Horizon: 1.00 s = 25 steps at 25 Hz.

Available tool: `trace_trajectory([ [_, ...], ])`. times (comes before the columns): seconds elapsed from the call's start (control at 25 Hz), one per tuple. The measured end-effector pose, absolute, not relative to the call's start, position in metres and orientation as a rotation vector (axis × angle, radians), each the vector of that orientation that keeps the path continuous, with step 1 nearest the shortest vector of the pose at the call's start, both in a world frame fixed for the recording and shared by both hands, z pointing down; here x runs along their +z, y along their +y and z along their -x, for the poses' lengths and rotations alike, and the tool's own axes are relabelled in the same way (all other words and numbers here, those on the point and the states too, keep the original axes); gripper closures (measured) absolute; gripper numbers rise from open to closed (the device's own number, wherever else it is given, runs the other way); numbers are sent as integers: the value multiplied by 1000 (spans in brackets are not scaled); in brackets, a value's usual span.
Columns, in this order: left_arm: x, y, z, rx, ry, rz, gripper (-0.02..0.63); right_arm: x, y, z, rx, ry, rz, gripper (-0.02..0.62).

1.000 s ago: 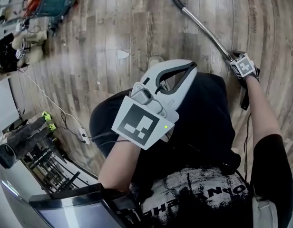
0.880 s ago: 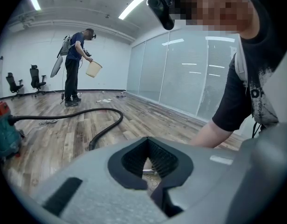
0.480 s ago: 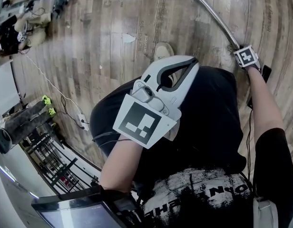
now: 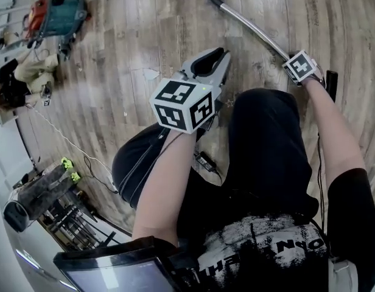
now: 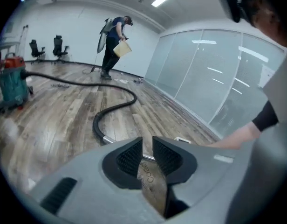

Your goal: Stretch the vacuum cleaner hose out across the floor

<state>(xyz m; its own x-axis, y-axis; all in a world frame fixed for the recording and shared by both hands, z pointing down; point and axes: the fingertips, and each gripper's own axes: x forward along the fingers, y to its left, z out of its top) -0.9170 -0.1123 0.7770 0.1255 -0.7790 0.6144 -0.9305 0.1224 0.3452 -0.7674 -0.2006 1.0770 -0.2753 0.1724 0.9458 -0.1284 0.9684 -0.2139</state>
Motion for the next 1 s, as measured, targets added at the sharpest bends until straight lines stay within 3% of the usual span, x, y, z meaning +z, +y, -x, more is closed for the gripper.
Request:
trace_trajectory([
  [0.4, 947, -184, 888, -335, -1356, -1220, 372, 995, -218, 764, 250, -1849, 34, 419],
  [0.68, 987, -238, 855, -584, -1229, -1114, 298, 951, -237, 763, 157, -1858, 2, 420],
  [0.88, 976, -280, 857, -795, -1157, -1090, 272, 940, -236, 763, 110, -1853, -1, 420],
  [1.0, 981, -294, 870, -858, -1184, -1049, 302, 933, -236, 768, 43, -1861, -2, 419],
])
